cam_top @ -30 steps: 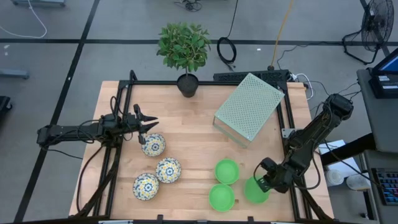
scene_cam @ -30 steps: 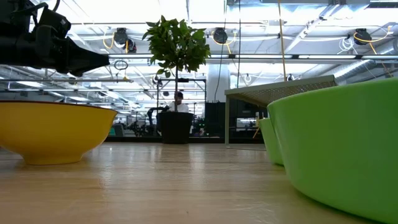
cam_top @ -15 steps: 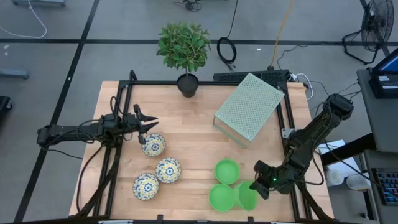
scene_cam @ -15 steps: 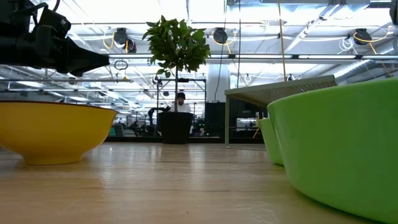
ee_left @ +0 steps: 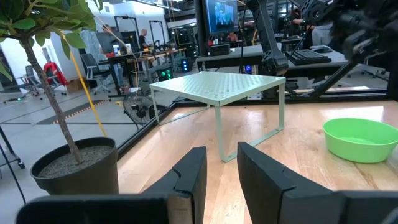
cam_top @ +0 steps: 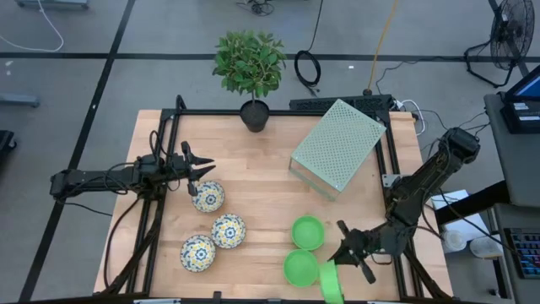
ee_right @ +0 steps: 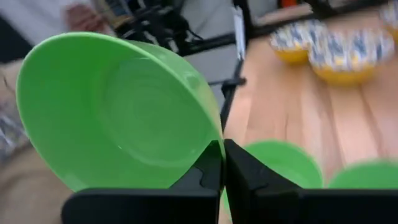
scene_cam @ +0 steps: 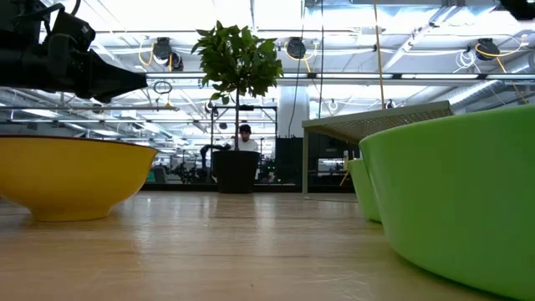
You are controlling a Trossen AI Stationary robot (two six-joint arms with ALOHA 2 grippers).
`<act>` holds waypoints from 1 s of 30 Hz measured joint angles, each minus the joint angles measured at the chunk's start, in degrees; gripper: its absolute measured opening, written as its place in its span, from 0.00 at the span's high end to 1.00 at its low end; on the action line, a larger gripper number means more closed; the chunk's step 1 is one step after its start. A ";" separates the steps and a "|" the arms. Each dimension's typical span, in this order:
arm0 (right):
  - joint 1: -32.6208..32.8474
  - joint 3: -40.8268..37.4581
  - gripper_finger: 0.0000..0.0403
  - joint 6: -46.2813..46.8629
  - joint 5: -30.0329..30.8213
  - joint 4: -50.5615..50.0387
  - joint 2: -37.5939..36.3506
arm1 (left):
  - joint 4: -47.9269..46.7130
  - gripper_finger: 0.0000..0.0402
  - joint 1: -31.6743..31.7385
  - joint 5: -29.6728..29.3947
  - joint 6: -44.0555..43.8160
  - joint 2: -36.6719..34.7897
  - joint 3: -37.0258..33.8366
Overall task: Pick & Place Mini bowls
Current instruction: Put the right green bowl on the shelf
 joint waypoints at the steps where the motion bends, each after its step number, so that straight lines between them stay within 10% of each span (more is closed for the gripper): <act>1: -0.28 0.00 1.00 -2.86 -0.96 0.87 0.00 | 0.00 0.77 0.02 0.00 -0.02 0.00 0.00; 21: -14.17 0.00 1.00 -32.92 -31.48 12.21 0.02 | 0.00 0.77 0.00 0.00 -0.02 0.00 0.00; 30: -22.76 0.00 1.00 -38.10 -33.47 16.47 0.53 | -0.01 0.77 0.01 0.00 -0.02 0.02 0.00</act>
